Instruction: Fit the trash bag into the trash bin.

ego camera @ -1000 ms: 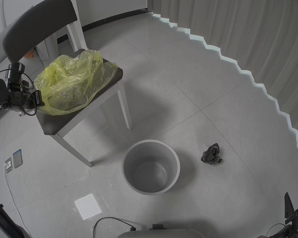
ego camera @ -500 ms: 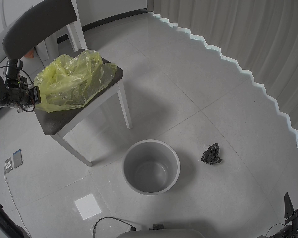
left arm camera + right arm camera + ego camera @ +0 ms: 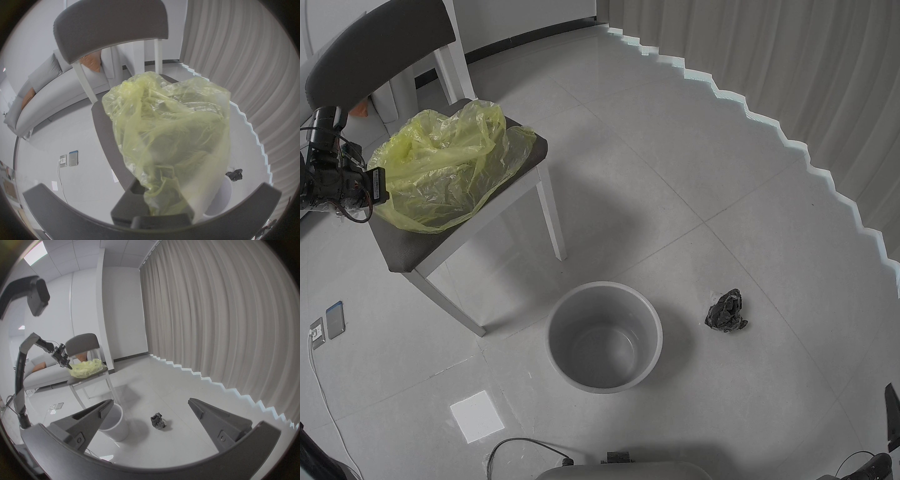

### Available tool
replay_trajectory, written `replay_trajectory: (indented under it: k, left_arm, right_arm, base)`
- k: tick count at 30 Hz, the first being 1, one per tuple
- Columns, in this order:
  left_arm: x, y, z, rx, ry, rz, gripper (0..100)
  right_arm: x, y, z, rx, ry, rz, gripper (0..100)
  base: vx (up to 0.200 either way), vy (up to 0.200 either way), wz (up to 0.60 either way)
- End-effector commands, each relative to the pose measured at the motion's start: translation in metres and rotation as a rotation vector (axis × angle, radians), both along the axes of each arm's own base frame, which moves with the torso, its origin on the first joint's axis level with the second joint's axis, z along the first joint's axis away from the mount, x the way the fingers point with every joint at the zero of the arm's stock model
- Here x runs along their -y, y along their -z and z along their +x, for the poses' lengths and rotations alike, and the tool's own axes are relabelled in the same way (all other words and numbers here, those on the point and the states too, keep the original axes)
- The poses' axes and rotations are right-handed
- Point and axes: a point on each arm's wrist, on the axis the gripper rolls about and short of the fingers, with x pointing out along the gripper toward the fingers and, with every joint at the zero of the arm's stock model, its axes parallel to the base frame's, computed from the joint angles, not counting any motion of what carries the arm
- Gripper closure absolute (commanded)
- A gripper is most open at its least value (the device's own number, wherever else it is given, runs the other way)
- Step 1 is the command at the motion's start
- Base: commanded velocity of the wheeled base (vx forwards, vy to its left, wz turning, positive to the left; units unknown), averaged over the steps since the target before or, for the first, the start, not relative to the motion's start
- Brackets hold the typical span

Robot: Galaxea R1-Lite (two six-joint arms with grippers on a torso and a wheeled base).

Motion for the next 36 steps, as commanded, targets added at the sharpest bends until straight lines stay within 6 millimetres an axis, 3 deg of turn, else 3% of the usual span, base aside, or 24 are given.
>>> replay_trajectory:
  k: [1,2,8,13,20,24,28,36]
  left_arm:
    - [0.032,-0.031,-0.028,0.110,0.127,0.048,100]
    - [0.040,-0.039,-0.037,0.135,0.154,0.047,100]
    - [0.058,-0.058,-0.079,0.180,0.235,0.045,100]
    - [0.068,-0.076,-0.121,0.226,0.318,0.040,100]
    - [0.080,-0.083,-0.147,0.265,0.445,0.004,100]
    - [0.087,-0.086,-0.159,0.286,0.531,-0.017,100]
    - [0.093,-0.086,-0.165,0.290,0.586,-0.029,100]
    - [0.099,-0.084,-0.184,0.282,0.663,-0.086,100]
  right_arm:
    - [-0.001,-0.085,0.065,-0.195,-0.089,0.027,0]
    - [-0.002,-0.099,0.089,-0.244,-0.105,0.024,0]
    - [-0.011,-0.131,0.167,-0.351,-0.172,0.026,0]
    - [-0.036,-0.130,0.208,-0.433,-0.291,0.004,0]
    - [-0.064,-0.105,0.238,-0.560,-0.376,-0.030,0]
    - [-0.071,-0.094,0.245,-0.609,-0.397,-0.038,0]
    - [-0.072,-0.095,0.247,-0.610,-0.401,-0.033,0]
    - [-0.075,-0.117,0.256,-0.581,-0.395,0.070,0]
  base:
    - [0.000,0.000,0.00]
    - [0.000,0.000,0.00]
    - [0.000,0.000,0.00]
    - [0.000,0.000,0.00]
    - [0.000,0.000,0.00]
    - [0.000,0.000,0.00]
    - [0.000,0.000,0.00]
    - [0.000,0.000,0.00]
